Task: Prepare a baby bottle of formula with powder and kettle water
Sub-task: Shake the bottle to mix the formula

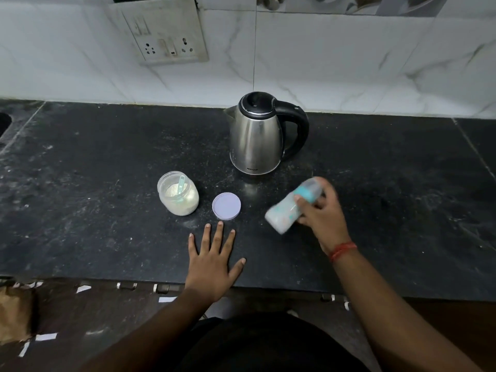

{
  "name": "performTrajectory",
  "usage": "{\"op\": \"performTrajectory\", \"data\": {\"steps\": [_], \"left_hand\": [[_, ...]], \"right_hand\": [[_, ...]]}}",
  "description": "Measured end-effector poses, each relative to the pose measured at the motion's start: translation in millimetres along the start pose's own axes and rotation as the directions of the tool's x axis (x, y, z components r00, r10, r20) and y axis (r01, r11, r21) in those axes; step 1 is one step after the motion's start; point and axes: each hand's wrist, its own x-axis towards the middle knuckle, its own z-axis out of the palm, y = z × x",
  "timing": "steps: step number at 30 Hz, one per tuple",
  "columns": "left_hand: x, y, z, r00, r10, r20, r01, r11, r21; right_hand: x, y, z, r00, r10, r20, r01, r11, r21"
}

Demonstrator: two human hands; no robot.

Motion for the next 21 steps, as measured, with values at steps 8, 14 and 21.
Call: {"op": "performTrajectory", "data": {"steps": [8,14,21], "left_hand": [[1,-1,4,1.000,0.000,-0.008,0.000,1.000,0.004],[1,-2,4,1.000,-0.001,0.003,0.001,1.000,0.005],[1,-1,2,1.000,0.000,0.002,0.000,1.000,0.007]], "right_hand": [[-3,-2,-1,0.993,-0.031,-0.110,0.047,0.988,0.148],[-12,1,6,0.998,-0.038,-0.055,0.044,0.991,0.127],[-10,-2,3,0.997,-0.073,-0.006,0.074,0.996,0.057]]}}
